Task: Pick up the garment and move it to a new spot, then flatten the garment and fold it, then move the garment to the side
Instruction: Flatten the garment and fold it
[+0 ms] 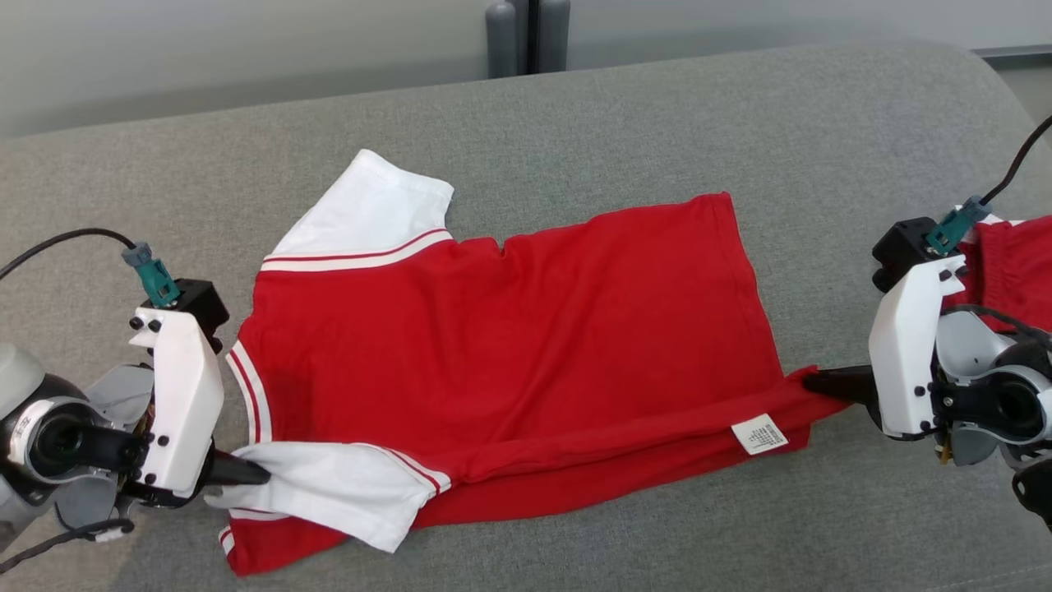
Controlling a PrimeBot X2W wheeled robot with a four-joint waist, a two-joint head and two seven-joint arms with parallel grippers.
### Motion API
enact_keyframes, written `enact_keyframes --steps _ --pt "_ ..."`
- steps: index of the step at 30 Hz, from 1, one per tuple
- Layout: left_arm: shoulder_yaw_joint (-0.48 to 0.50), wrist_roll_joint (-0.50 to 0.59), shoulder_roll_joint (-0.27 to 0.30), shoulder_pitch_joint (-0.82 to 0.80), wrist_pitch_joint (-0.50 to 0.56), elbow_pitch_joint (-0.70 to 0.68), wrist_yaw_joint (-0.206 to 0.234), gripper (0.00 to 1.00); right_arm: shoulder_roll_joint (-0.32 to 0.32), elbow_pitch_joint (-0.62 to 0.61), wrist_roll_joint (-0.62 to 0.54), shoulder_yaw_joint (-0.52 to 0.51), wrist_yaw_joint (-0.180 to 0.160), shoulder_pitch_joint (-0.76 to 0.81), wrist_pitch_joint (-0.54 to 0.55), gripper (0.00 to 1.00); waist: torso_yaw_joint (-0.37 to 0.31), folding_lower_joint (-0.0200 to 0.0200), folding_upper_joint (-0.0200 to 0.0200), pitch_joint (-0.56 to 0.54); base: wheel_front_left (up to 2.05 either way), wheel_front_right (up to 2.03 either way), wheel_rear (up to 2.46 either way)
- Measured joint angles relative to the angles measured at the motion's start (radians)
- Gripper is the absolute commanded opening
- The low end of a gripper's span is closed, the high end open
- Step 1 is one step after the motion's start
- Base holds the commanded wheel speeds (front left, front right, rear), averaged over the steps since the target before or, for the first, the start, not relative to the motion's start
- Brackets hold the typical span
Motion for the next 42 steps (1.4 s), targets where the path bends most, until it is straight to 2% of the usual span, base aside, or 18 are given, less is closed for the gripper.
enact_keyframes --steps 8,10,11,12,19,23,28,34,36,38,42 --pt "0.010 0.029 -0.052 -0.040 -0.012 0.090 -0.024 0.00 0.049 0.028 -0.059 -0.026 0.000 -0.017 -0.011 0.00 0.000 0.0000 0.0000 0.042 0.00 0.00 0.00" --pt "0.011 0.038 -0.060 -0.047 -0.022 0.109 -0.030 0.61 0.058 0.035 -0.070 -0.030 0.000 -0.019 -0.022 0.42 0.001 0.0000 0.0000 0.045 0.00 0.00 0.00" --pt "0.011 0.040 -0.065 -0.047 -0.023 0.119 -0.034 1.00 0.062 0.039 -0.076 -0.033 0.000 -0.020 -0.034 0.81 0.002 0.0000 0.0000 0.045 0.00 0.00 0.00" --pt "0.011 0.045 -0.071 -0.047 -0.033 0.129 -0.036 1.00 0.065 0.042 -0.080 -0.035 0.000 -0.022 -0.041 1.00 0.003 0.0000 -0.0001 0.044 0.00 0.00 0.00" --pt "0.019 0.045 -0.099 -0.038 -0.078 0.189 -0.055 1.00 0.085 0.077 -0.111 -0.056 0.000 -0.018 -0.097 1.00 0.009 0.0000 0.0000 0.012 0.00 0.00 0.00" --pt "0.034 0.049 -0.102 -0.018 -0.138 0.202 -0.085 1.00 0.101 0.079 -0.117 -0.080 0.000 -0.004 -0.174 1.00 0.012 0.0000 -0.0001 -0.022 0.00 0.00 0.00" --pt "0.057 0.105 -0.096 0.013 -0.285 0.198 -0.121 1.00 0.114 0.066 -0.115 -0.117 0.000 0.039 -0.316 1.00 0.017 0.0000 0.0000 -0.075 0.00 0.00 0.00" --pt "0.093 0.174 -0.083 0.085 -0.517 0.164 -0.141 1.00 0.123 0.045 -0.132 -0.167 0.000 0.113 -0.508 1.00 0.026 0.0000 0.0000 -0.146 0.00 0.00 0.00" --pt "0.111 0.199 -0.075 0.117 -0.612 0.148 -0.138 1.00 0.126 0.041 -0.156 -0.188 0.000 0.135 -0.588 1.00 0.029 0.0000 0.0000 -0.169 0.00 0.00 0.00" --pt "0.128 0.224 -0.066 0.154 -0.707 0.126 -0.118 1.00 0.130 0.035 -0.188 -0.202 0.000 0.162 -0.666 1.00 0.032 0.0000 0.0000 -0.190 0.00 0.00 0.00" --pt "0.149 0.289 -0.047 0.234 -0.884 0.079 -0.039 1.00 0.148 0.010 -0.244 -0.223 0.000 0.225 -0.798 1.00 0.041 0.0000 0.0000 -0.219 0.00 0.00 0.00"
